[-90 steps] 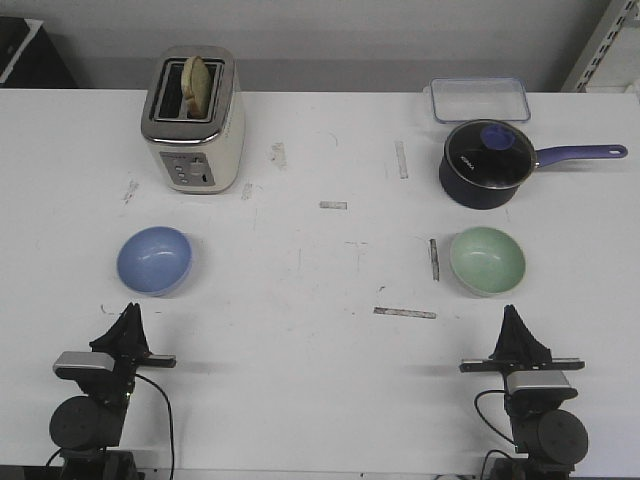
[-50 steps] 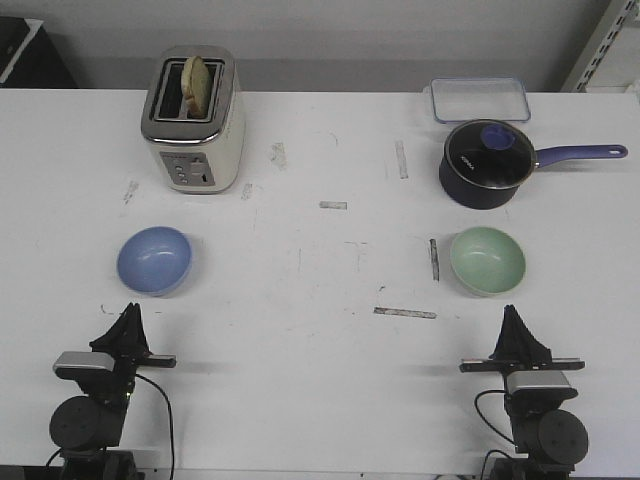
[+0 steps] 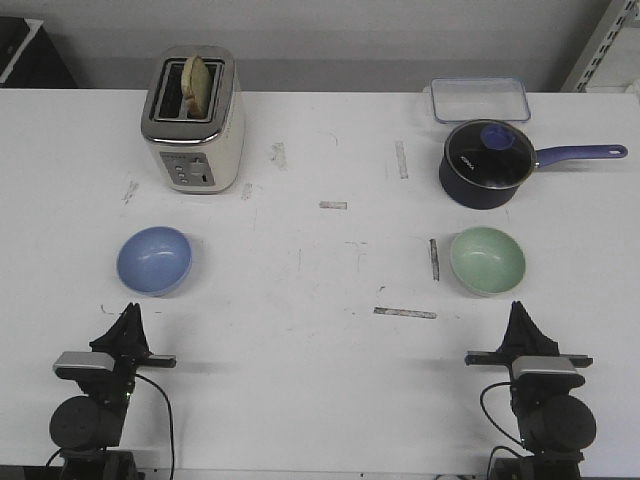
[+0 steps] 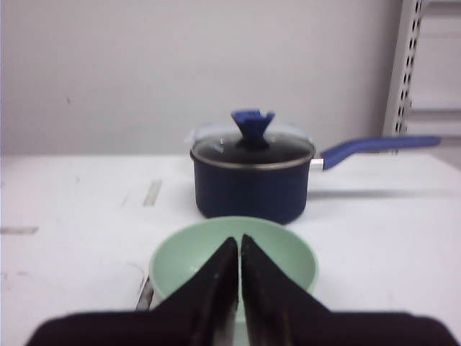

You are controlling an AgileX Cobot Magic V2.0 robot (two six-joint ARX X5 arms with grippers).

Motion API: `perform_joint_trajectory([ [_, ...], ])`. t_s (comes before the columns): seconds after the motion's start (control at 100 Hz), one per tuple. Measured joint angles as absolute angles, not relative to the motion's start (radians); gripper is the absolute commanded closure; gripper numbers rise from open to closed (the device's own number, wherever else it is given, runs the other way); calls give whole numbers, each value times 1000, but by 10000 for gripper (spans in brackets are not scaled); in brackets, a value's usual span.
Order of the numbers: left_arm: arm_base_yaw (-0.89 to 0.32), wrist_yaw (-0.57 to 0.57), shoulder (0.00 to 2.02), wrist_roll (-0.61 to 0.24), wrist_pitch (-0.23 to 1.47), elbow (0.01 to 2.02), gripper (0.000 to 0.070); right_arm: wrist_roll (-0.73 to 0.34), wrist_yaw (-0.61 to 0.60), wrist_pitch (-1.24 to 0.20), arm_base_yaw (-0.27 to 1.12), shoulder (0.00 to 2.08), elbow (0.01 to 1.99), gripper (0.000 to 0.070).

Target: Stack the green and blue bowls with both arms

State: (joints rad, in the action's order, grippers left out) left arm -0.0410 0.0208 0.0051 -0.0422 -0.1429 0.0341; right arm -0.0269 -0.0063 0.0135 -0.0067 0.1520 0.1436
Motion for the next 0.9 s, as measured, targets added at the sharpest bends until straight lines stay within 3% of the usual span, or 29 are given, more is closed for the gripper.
perform_joint_trajectory([
  [0.7, -41, 21, 5, -42, -143, 34, 699, -61, -10, -73, -7, 833, 558, 700],
  [0.9, -41, 21, 5, -42, -143, 34, 699, -61, -10, -221, -7, 1025, 710, 700],
])
